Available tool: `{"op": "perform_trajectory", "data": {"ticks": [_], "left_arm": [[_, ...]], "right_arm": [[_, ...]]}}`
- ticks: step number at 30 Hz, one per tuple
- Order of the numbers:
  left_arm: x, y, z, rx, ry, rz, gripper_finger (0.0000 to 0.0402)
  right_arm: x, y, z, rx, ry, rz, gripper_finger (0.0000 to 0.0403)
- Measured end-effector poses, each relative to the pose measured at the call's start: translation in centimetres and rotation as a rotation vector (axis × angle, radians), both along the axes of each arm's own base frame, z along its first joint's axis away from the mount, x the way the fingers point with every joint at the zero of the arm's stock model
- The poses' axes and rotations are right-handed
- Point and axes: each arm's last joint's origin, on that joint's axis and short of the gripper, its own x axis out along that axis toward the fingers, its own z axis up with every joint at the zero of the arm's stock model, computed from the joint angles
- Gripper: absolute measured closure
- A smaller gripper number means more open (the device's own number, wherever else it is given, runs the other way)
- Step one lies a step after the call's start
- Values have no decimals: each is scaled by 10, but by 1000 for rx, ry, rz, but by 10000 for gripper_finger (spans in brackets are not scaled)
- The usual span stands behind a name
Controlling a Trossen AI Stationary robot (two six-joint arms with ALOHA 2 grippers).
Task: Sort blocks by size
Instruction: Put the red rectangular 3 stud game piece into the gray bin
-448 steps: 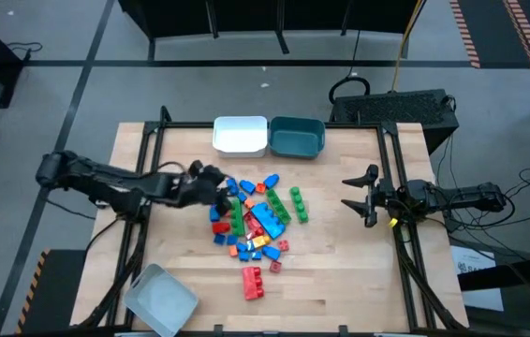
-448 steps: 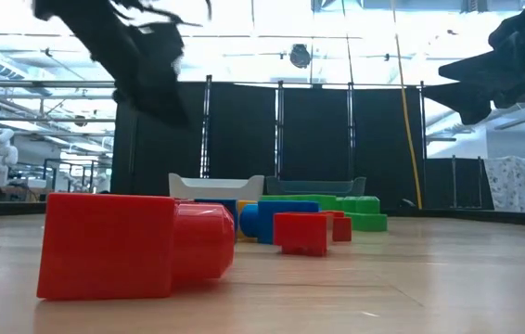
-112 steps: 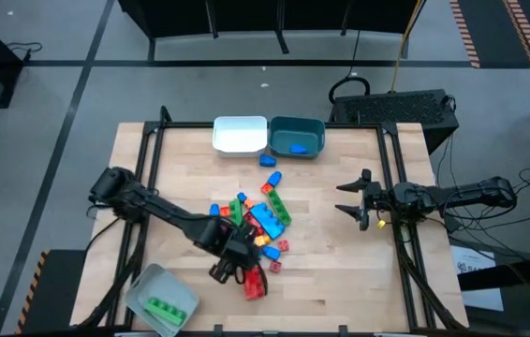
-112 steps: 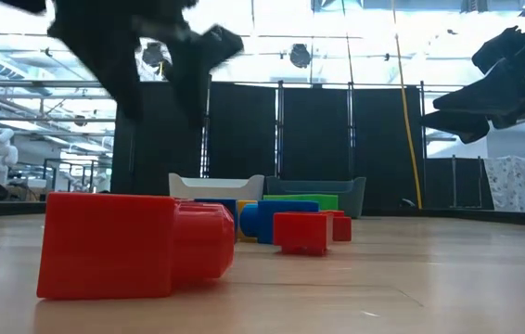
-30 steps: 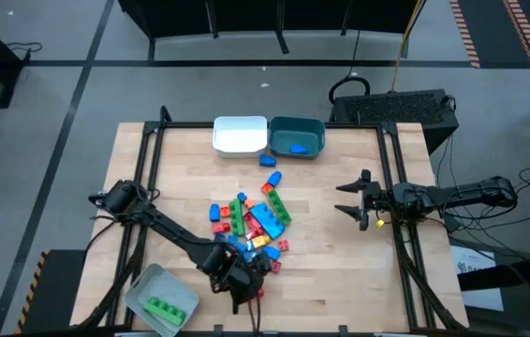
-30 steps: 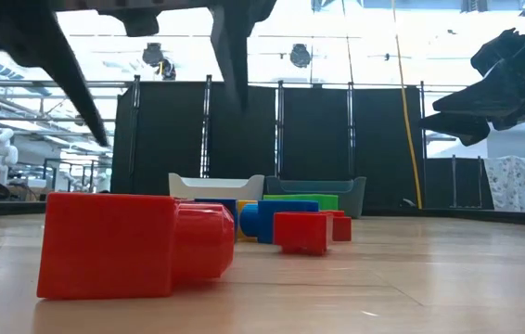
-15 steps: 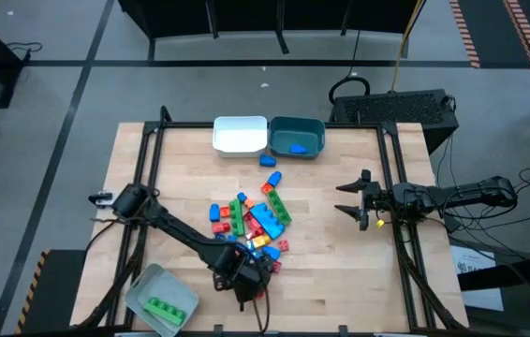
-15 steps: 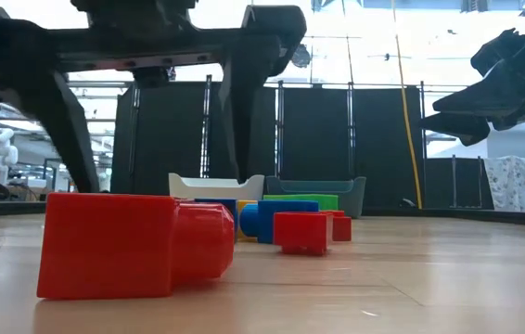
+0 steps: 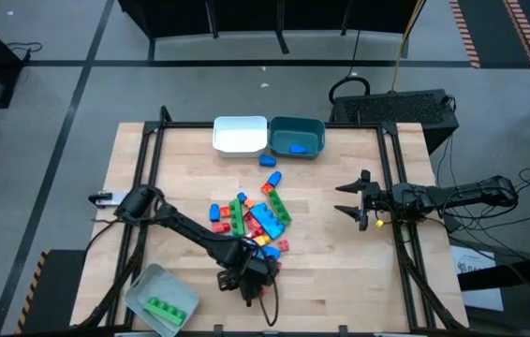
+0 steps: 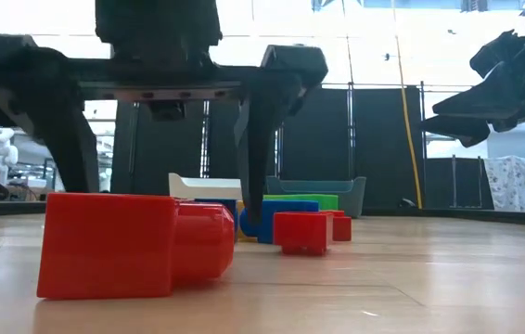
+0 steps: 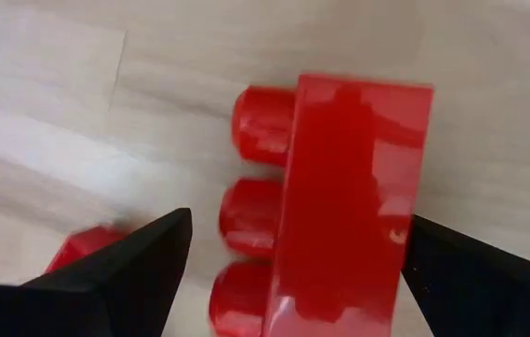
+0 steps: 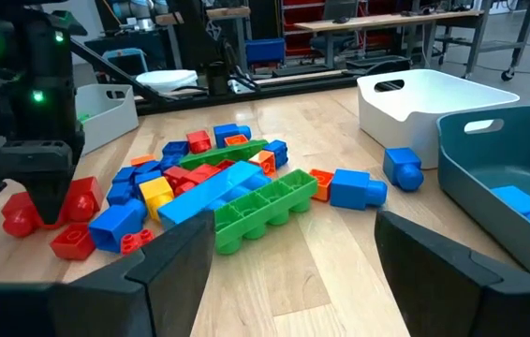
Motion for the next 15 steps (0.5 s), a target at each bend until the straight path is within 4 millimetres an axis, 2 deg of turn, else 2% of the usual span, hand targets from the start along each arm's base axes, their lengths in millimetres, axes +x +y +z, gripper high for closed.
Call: {"op": "perform_trajectory", "data": {"ticks": [5, 15], "left_arm": [[2, 4, -5, -27, 31, 3, 53], [2, 3, -6, -21, 34, 7, 153]], "right_arm": [[0, 0, -1, -1, 6, 0, 124], [0, 0, -1, -1, 7, 0, 124]]}}
